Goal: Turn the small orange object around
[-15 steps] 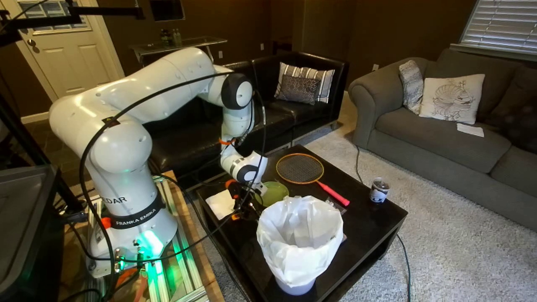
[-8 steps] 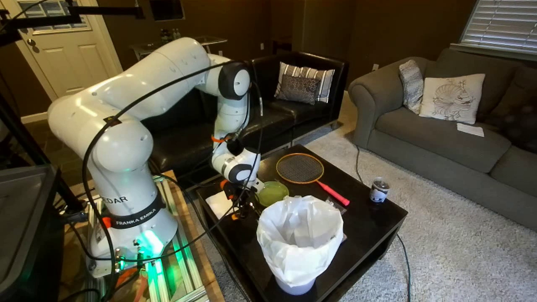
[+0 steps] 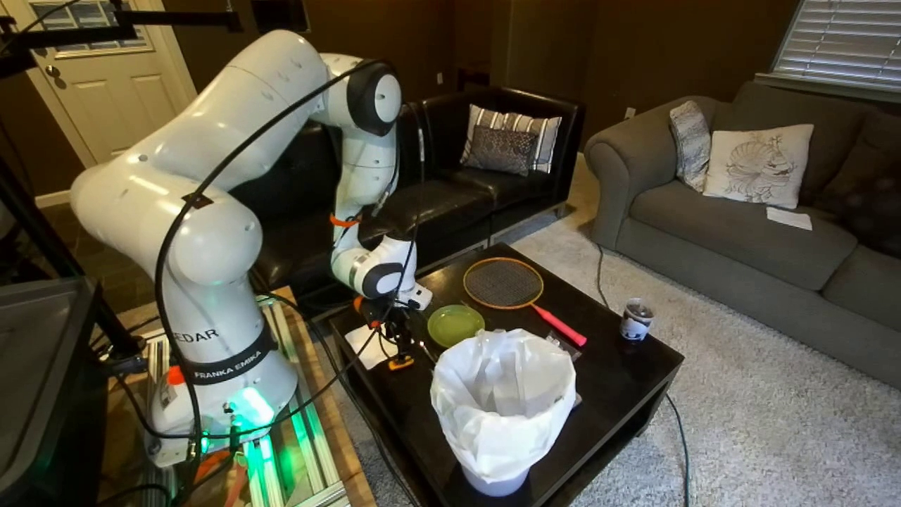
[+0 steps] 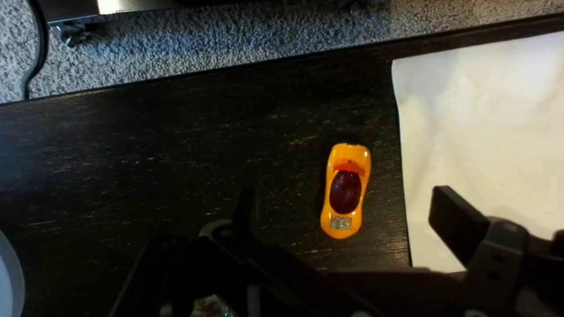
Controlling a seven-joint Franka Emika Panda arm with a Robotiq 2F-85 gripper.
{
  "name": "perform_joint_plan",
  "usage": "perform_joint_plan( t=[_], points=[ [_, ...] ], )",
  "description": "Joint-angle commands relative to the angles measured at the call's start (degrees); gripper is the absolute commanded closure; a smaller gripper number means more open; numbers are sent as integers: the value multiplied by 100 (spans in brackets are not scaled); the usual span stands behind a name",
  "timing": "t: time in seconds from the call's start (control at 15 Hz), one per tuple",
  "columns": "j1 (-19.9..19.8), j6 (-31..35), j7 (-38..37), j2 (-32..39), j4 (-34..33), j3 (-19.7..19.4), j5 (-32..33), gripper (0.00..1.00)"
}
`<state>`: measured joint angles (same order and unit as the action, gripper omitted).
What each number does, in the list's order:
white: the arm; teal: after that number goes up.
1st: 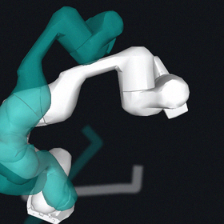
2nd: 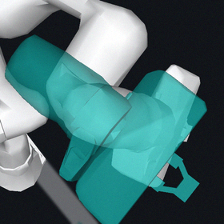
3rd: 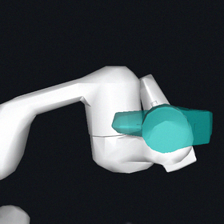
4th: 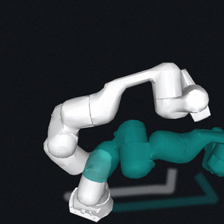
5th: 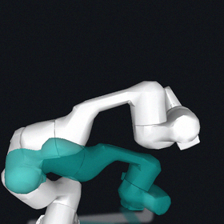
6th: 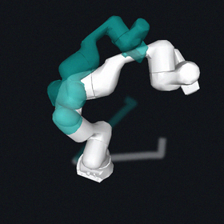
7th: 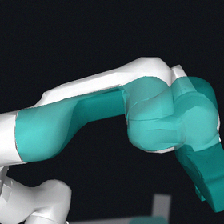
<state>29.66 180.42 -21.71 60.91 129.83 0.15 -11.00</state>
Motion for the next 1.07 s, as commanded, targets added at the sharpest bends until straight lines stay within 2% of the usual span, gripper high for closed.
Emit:
perform_joint_plan(
  t=[0.0,0.47,0.73,0.93,1.0],
  points=[
    [216,165,73,-666,680,-75,-97,0],
    [206,394,144,-1605,1346,15,-92,0],
    [264,243,168,-2103,1552,9,-94,0],
    [104,186,207,-2425,1661,209,-65,0],
    [-61,18,290,-2541,1667,382,5,0]
  ],
)
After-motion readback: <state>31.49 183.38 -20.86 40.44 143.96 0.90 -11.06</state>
